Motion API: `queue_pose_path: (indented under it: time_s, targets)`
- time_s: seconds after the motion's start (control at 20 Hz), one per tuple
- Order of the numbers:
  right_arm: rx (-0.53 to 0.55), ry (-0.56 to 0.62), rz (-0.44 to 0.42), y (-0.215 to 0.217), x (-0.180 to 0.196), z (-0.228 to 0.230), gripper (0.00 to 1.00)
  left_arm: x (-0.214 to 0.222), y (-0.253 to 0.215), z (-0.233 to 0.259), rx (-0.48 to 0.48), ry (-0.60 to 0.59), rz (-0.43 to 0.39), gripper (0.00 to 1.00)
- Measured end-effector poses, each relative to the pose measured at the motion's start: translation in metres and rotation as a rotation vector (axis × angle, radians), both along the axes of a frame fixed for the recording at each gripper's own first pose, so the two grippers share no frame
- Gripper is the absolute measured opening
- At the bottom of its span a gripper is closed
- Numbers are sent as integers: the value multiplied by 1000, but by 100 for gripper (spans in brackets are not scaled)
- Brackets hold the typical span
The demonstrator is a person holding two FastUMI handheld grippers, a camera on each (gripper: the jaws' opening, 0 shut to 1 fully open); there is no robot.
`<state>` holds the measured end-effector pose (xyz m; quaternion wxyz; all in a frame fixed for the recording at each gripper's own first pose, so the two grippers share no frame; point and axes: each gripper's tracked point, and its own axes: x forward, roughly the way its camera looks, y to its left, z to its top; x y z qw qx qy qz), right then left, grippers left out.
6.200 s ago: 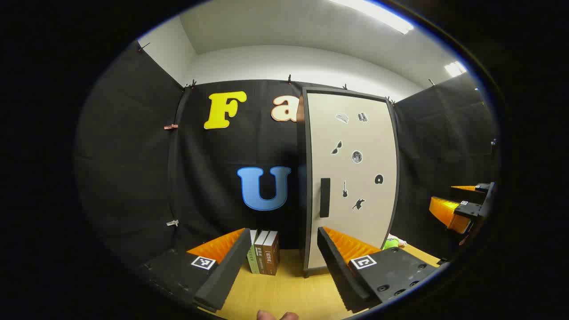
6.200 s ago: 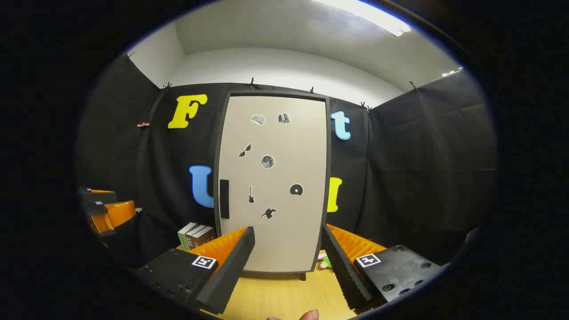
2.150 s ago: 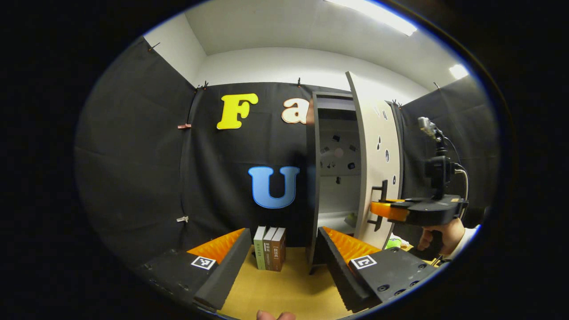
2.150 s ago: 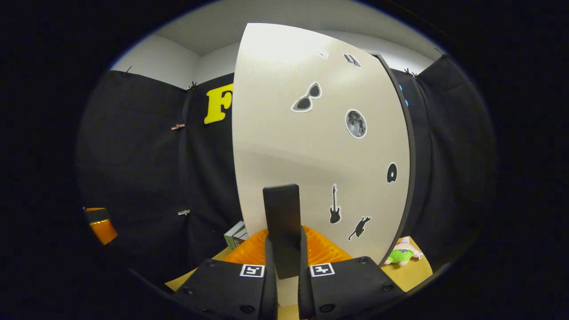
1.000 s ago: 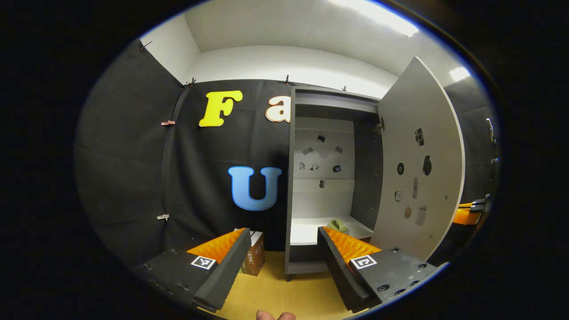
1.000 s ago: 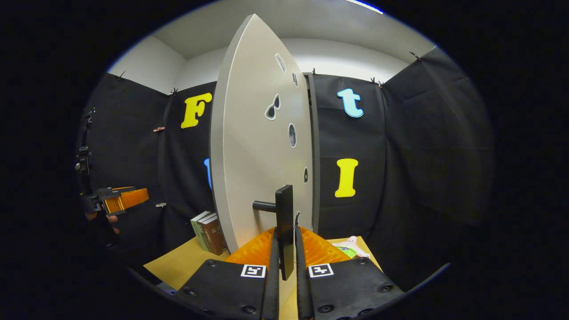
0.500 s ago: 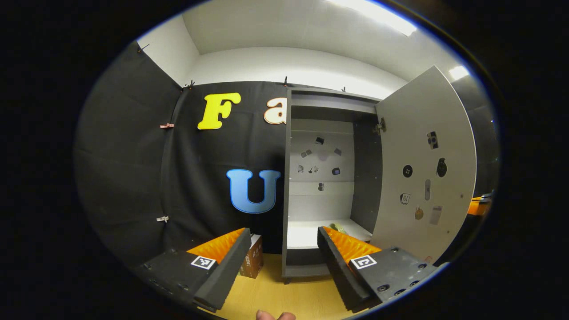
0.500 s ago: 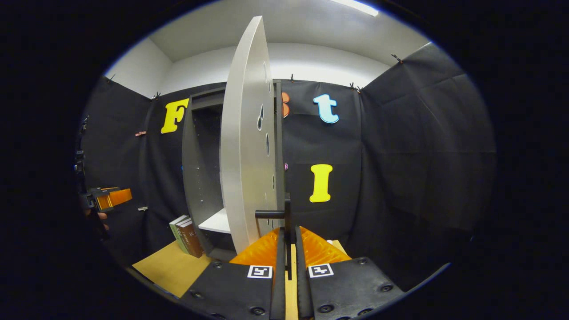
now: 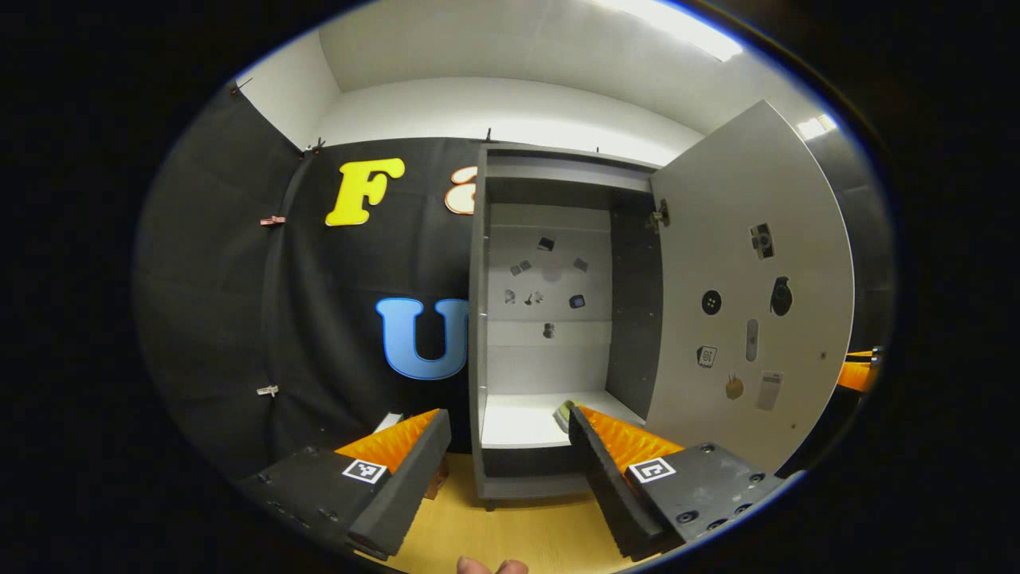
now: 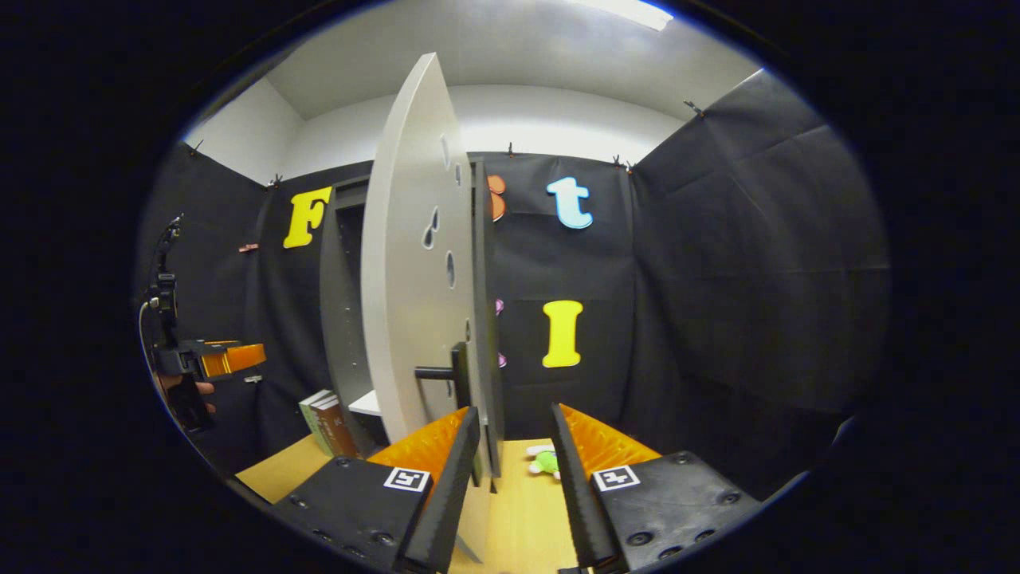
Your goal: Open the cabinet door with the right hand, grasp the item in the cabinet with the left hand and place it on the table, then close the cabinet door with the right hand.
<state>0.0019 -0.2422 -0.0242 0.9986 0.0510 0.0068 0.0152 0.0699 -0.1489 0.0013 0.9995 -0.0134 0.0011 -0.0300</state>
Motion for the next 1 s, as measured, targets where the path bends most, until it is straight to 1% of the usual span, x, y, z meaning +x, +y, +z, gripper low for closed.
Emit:
queue_pose_path:
  time_s: [0.05, 0.1, 0.15, 0.2, 0.25, 0.3, 0.35, 0.4, 0.55, 0.7, 0.75, 0.8, 0.85, 0.9, 0.95, 1.0]
  targets:
    - [11, -13, -23, -11, -3, 2, 63, 7, -9, -2, 6, 7, -13, 92]
    - [26, -21, -53, -20, -3, 2, 74, 14, -16, -6, 11, 18, -25, 94]
    - [34, -18, -79, -28, -5, -2, 86, 23, -27, -12, 12, 37, -44, 94]
    - [38, -16, -97, -37, -3, -8, 98, 33, -38, -19, 12, 57, -64, 92]
    - [41, -6, -113, -45, -3, -15, 97, 43, -48, -25, 14, 74, -79, 94]
    - [48, 18, -125, -52, -5, -24, 97, 55, -59, -30, 20, 90, -97, 94]
    - [57, 41, -133, -58, -7, -32, 98, 68, -70, -35, 28, 104, -115, 92]
    - [62, 60, -144, -65, -9, -39, 98, 82, -80, -41, 34, 120, -131, 94]
    - [54, 53, -171, -85, -9, -44, 98, 129, -106, -52, 35, 161, -175, 94]
    - [24, 57, -185, -101, -7, -51, 98, 179, -125, -66, 58, 231, -196, 93]
    - [12, 58, -187, -105, -7, -53, 98, 194, -130, -74, 49, 256, -207, 92]
    - [0, 57, -190, -111, -7, -55, 98, 210, -137, -81, 36, 279, -217, 89]
    - [-10, 60, -191, -115, -6, -58, 98, 222, -139, -90, 22, 321, -216, 88]
    - [-19, 67, -190, -119, -5, -62, 100, 235, -143, -98, 5, 344, -219, 87]
    - [-28, 75, -191, -124, -4, -65, 98, 247, -146, -105, -6, 374, -218, 86]
    - [-38, 79, -194, -129, -4, -68, 98, 259, -148, -111, -10, 393, -214, 83]
